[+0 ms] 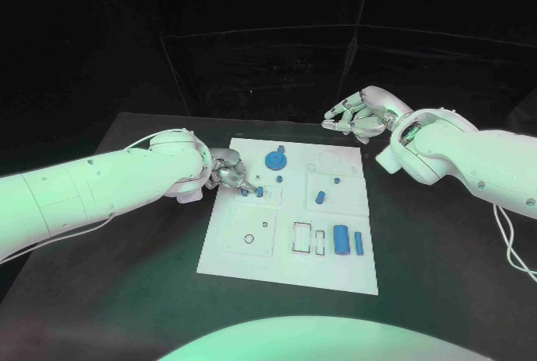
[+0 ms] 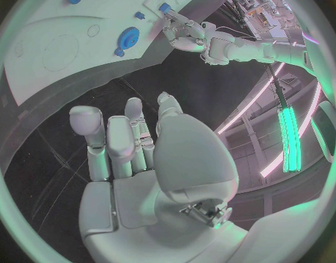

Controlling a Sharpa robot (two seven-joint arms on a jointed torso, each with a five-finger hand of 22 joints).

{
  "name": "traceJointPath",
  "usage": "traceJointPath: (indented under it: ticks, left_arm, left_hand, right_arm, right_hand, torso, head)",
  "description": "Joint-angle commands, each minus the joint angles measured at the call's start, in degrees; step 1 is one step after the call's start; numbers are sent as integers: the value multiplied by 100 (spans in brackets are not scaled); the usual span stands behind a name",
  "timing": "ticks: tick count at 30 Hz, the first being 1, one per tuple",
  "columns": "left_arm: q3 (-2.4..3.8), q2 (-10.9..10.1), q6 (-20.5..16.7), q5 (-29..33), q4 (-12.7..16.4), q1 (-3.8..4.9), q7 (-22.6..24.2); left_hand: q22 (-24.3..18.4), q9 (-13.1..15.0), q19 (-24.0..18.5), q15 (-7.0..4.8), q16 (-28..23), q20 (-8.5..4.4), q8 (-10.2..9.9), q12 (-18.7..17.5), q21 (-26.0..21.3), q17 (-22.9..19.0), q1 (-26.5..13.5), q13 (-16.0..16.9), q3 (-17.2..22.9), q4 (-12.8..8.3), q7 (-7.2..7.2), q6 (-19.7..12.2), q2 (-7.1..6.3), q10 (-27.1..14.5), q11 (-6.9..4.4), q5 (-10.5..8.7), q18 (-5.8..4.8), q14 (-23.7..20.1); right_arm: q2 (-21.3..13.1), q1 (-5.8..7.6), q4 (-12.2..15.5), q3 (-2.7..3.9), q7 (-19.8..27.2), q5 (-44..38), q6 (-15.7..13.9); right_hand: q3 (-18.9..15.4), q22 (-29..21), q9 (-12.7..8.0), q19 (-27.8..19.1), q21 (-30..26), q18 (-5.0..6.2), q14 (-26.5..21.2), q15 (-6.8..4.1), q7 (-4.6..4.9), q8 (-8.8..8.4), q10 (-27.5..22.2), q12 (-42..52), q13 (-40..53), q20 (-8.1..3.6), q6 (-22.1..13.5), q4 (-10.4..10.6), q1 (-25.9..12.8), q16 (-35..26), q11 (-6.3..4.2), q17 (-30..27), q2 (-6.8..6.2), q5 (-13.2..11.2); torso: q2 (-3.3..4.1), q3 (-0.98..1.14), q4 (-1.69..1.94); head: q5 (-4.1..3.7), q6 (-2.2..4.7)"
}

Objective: Assemble the parts on the task board

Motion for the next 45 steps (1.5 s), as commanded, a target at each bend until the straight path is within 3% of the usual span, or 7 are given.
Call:
traceJointPath:
  ticks: [1,23,27,29,33,45]
  left_arm:
    - [4,-12,-64,-11,18,11,-6]
    - [7,-95,-254,52,69,25,9]
    - [11,-177,-511,295,152,28,45]
    - [12,-224,-635,434,204,33,70]
    - [14,-330,-798,604,336,43,113]
    - [10,-478,-765,298,608,42,139]
  left_hand:
    - [357,25,253,-53,37,-42,5,-23,-21,1510,-101,-33,-117,65,14,5,-12,3,2,-23,-103,604]
    - [313,50,234,-47,37,-40,-24,-75,-86,1510,-93,-107,-231,92,29,-57,-23,-46,14,-23,-90,604]
    - [205,-17,185,3,37,-8,-220,-187,-239,1510,-69,-262,-356,140,116,-271,-12,-167,84,-8,-61,604]
    - [151,-137,161,58,37,35,-452,-230,-317,1510,-34,-326,-444,167,208,-453,-17,-231,158,-5,-50,604]
    - [103,-320,141,132,37,101,-705,-272,-393,1510,53,-408,-584,186,297,-490,-40,-306,239,-5,-35,604]
    - [59,-456,123,164,37,147,-841,-324,-464,1510,224,-512,-753,157,325,-398,-123,-384,269,-4,-17,604]
  right_arm:
    - [0,11,9,3,33,-10,5]
    - [20,10,-7,3,38,-10,13]
    - [30,10,-17,3,39,-10,18]
    - [33,10,-21,3,41,-10,19]
    - [38,10,-28,3,43,-10,21]
    - [41,10,-39,3,44,-10,24]
  right_hand:
    - [-24,-7,-6,-34,-27,119,45,-13,-13,26,-30,-20,-9,7,5,13,-16,-21,-3,-5,55,36]
    - [-24,-7,-6,-34,-27,119,45,-13,-13,26,-30,-20,-9,7,5,13,-16,-21,-3,-5,55,36]
    - [-24,-7,-6,-34,-27,119,45,-13,-13,26,-30,-20,-9,7,5,13,-16,-21,-3,-5,55,36]
    - [-24,-7,-6,-34,-27,119,45,-13,-13,26,-30,-20,-9,7,5,13,-16,-21,-3,-5,55,36]
    - [-24,-7,-6,-34,-27,119,45,-13,-13,26,-30,-20,-9,7,5,13,-16,-21,-3,-5,55,36]
    - [-24,-7,-6,-34,-27,119,45,-13,-13,26,-30,-20,-9,7,5,13,-16,-21,-3,-5,55,36]
  torso:
    - [2,-3,3]
    - [2,-4,1]
    - [3,-2,-1]
    - [-2,0,2]
    - [0,-2,4]
    - [-2,0,5]
  head:
    - [1,4]
    - [0,-5]
    - [-3,-3]
    - [-1,-5]
    - [-6,0]
    - [19,-3]
